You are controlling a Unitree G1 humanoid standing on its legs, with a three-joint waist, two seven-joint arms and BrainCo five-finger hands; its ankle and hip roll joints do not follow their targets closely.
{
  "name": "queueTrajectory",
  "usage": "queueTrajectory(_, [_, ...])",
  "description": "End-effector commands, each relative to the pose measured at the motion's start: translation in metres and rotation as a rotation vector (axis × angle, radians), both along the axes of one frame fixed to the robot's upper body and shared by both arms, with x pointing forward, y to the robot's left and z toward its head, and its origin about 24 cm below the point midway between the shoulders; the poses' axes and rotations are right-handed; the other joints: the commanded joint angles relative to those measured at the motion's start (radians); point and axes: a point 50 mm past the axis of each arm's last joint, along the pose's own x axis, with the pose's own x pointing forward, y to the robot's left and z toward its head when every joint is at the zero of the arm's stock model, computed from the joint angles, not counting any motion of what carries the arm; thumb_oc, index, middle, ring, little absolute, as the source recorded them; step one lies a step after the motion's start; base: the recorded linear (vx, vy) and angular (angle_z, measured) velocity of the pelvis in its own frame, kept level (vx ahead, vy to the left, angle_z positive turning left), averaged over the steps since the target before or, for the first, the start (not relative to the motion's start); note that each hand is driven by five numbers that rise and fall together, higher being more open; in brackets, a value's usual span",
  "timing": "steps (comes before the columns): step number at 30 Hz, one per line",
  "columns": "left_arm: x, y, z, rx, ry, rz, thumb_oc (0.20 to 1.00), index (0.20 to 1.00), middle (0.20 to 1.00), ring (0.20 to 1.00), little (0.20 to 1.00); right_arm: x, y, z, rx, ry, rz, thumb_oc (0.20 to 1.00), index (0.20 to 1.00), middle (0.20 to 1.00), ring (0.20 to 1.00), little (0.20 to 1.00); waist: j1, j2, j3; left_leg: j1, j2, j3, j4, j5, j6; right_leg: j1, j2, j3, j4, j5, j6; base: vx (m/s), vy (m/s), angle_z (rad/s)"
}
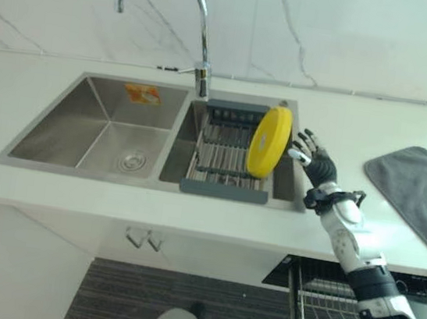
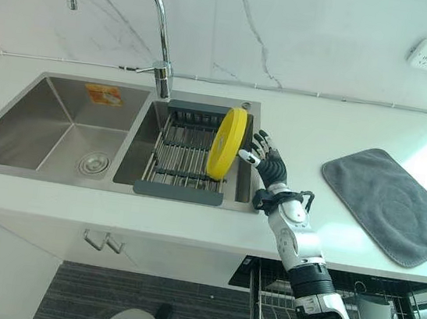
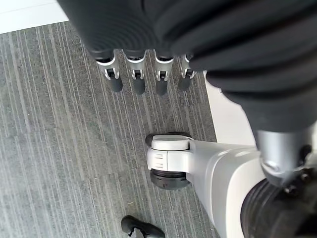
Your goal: Place the dishes in the dishwasher.
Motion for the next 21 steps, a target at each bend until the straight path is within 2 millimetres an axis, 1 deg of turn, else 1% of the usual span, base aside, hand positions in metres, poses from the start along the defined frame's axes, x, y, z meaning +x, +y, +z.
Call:
queueTrajectory(1, [0.003, -0.001, -0.001, -0.003, 0.015, -0.054, 1.0, 1.0, 1.0, 1.0, 1.0, 0.013, 0.003, 0.034, -0.003, -0.104, 0.021, 1.0, 1.0, 1.0, 1.0, 1.0, 0.041, 0.055, -0.042, 0.0, 0.046, 0.044, 0.009, -0.073, 0.022, -0.108, 0.004, 0.022, 0.133, -0.058, -0.011, 0.0, 0.0, 0.0])
queueTrajectory(9, [0.009, -0.005, -0.001, -0.017, -0.007, -0.046, 1.0, 1.0, 1.0, 1.0, 1.0, 0.018, 0.013, 0.042, -0.007, -0.114, 0.031, 1.0, 1.0, 1.0, 1.0, 1.0, 0.051, 0.067, -0.021, -0.025, 0.042, 0.036, 0.018, -0.064, 0.026, -0.129, -0.001, 0.019, 0.157, -0.065, -0.009, 0.0, 0.01, 0.03])
queueTrajectory(21, [0.008, -0.01, -0.001, -0.024, -0.014, -0.039, 1.0, 1.0, 1.0, 1.0, 1.0, 0.021, 0.016, 0.043, -0.012, -0.104, 0.023, 1.0, 1.0, 1.0, 1.0, 1.0, 0.057, 0.076, -0.01, -0.035, 0.043, 0.035, 0.028, -0.062, 0.026, -0.134, -0.009, 0.013, 0.174, -0.071, -0.008, 0.0, 0.005, 0.02])
